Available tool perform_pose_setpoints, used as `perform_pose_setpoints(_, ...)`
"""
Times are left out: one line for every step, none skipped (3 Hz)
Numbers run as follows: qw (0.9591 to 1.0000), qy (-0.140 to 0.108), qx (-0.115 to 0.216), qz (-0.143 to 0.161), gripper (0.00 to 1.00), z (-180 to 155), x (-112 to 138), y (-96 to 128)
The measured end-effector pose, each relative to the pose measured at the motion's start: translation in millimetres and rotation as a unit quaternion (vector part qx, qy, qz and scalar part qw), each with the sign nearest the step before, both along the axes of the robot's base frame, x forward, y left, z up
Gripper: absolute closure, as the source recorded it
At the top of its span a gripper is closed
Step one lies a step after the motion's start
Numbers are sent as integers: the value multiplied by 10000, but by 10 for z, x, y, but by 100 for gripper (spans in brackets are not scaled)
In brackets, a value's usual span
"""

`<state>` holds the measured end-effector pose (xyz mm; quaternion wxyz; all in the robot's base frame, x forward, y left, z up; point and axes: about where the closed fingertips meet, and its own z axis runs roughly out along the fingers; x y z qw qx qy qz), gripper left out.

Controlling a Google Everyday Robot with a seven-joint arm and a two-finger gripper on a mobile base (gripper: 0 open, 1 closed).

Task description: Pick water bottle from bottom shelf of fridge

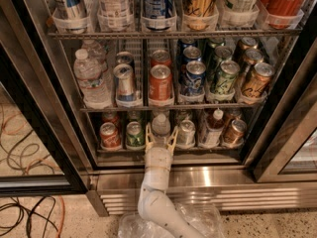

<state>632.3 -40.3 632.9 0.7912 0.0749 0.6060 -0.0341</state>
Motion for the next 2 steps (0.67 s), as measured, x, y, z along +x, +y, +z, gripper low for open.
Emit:
perform_pose_setpoints(10000,38,36,-23,36,-14,125,-23)
perform_pose_setpoints(10000,58,-14,37,54,-10,231,-18)
